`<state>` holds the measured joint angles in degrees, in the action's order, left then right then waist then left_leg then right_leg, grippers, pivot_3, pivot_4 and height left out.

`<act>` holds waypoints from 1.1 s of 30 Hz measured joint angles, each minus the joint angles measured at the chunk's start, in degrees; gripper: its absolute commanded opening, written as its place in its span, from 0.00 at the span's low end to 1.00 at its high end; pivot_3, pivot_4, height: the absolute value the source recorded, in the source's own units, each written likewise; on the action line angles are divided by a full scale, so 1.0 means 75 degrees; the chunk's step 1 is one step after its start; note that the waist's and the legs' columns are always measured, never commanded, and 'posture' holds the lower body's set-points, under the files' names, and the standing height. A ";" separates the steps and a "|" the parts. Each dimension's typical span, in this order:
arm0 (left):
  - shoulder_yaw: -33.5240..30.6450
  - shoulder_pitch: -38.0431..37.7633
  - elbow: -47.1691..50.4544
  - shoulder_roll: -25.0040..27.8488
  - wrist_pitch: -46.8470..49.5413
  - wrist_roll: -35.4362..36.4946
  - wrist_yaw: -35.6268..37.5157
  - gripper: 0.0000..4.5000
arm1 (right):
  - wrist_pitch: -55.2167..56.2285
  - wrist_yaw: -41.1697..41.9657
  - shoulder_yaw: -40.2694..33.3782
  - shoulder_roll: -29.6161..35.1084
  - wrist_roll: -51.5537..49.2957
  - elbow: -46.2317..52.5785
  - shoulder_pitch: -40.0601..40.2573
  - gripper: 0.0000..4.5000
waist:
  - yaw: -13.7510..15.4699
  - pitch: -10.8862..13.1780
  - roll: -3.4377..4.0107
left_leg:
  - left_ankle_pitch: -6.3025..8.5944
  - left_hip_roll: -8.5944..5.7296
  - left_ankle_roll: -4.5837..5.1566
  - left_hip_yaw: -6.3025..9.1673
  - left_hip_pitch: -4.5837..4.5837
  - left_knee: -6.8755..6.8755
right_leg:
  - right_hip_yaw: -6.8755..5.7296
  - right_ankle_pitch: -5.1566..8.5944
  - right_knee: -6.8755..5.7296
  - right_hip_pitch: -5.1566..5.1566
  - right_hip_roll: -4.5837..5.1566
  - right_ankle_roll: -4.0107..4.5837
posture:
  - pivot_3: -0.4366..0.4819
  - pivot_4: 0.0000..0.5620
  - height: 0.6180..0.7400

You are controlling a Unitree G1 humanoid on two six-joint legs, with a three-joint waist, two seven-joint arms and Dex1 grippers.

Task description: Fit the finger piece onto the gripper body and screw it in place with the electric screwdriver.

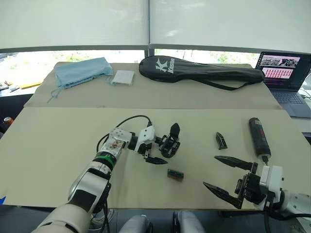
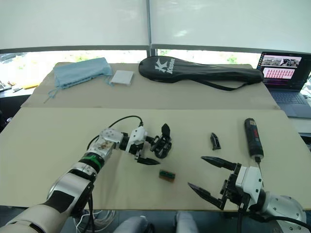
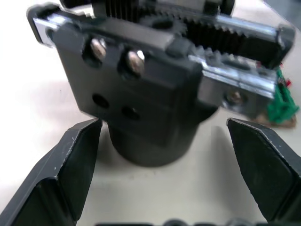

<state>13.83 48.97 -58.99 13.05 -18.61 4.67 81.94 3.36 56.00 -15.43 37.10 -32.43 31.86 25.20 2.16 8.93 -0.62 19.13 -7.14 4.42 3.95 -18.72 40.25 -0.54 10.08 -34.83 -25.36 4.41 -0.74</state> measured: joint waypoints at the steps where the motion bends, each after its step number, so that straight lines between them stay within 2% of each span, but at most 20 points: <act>1: -0.0051 0.0003 -0.0074 -0.0042 -0.0029 -0.0005 -0.0042 0.99 | 0.0000 -0.0002 -0.0003 -0.0007 0.0024 0.0016 0.0032 1.00 | 0.0001 0.0000 0.0000 | 0.0000 0.0000 0.0000 0.0000 -0.0007 0.0006 | -0.0001 0.0000 -0.0002 -0.0005 0.0000 0.0000 | 0.48 0.27 1.00; 6: -0.0188 0.0016 -0.0309 -0.0107 -0.0314 -0.0047 -0.0138 0.99 | 0.0002 -0.0010 -0.0143 -0.0045 0.0055 0.0027 0.0088 1.00 | 0.0001 0.0000 0.0000 | 0.0000 0.0000 0.0001 0.0000 -0.0013 0.0016 | 0.0000 -0.0001 -0.0006 -0.0008 0.0000 -0.0001 | 0.48 0.27 1.00; 10: -0.0255 0.0030 -0.0436 -0.0159 -0.0478 -0.0081 -0.0298 0.74 | 0.0003 -0.0010 -0.0147 -0.0073 0.0100 0.0030 0.0111 1.00 | 0.0003 -0.0001 0.0001 | 0.0000 0.0000 0.0001 0.0000 -0.0012 0.0017 | 0.0000 -0.0001 -0.0008 -0.0006 0.0001 -0.0001 | 0.48 0.27 1.00; 12: -0.0342 0.0030 -0.0495 -0.0198 -0.0523 -0.0070 -0.0293 0.52 | 0.0009 -0.0010 -0.0147 -0.0113 0.0115 0.0035 0.0151 1.00 | 0.0003 -0.0001 0.0001 | 0.0000 0.0000 0.0002 0.0000 -0.0012 0.0018 | 0.0000 -0.0001 -0.0009 -0.0007 0.0000 -0.0001 | 0.48 0.27 1.00; 16: -0.0522 -0.0026 -0.0480 -0.0274 -0.0469 -0.0028 -0.0287 0.51 | 0.0023 -0.0014 -0.0147 -0.0214 0.0193 0.0042 0.0310 1.00 | 0.0007 -0.0001 0.0001 | 0.0001 -0.0001 0.0003 0.0000 -0.0013 0.0018 | -0.0001 -0.0001 -0.0008 -0.0007 0.0000 -0.0001 | 0.48 0.27 1.00; 19: -0.0761 -0.0390 0.0018 -0.0291 -0.0262 0.0140 -0.0410 0.51 | 0.0107 -0.0046 -0.0147 -0.0312 0.0264 0.0044 0.0370 1.00 | 0.0003 -0.0001 0.0001 | 0.0001 0.0000 0.0004 0.0000 -0.0014 0.0018 | 0.0001 -0.0001 -0.0008 -0.0011 0.0000 -0.0001 | 0.48 0.27 1.00; 28: -0.0583 -0.2151 0.3494 -0.0114 0.1322 0.0108 -0.1678 0.51 | 0.0300 -0.0179 -0.0121 -0.0522 0.0401 0.0009 0.0369 1.00 | 0.0010 -0.0003 0.0005 | -0.0002 0.0000 -0.0001 -0.0001 -0.0088 0.0053 | 0.0007 -0.0009 -0.0037 -0.0101 -0.0003 0.0013 | 0.48 0.27 1.00; 33: -0.0221 -0.2674 0.4678 -0.0168 0.2114 -0.0182 -0.2547 0.51 | 0.0324 -0.0183 0.0100 -0.0670 0.0491 0.0044 0.0725 1.00 | 0.0037 -0.0005 0.0008 | -0.0001 -0.0003 0.0000 -0.0001 -0.0085 0.0059 | 0.0009 -0.0010 -0.0033 -0.0092 -0.0003 0.0010 | 0.48 0.27 1.00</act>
<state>12.18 28.92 -23.91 11.79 -2.75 3.30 62.84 5.79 54.62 -14.68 32.08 -28.75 32.19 30.63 2.44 8.89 -0.56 19.13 -7.16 4.41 3.94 -19.35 40.69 -0.47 10.00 -35.07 -26.05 4.39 -0.67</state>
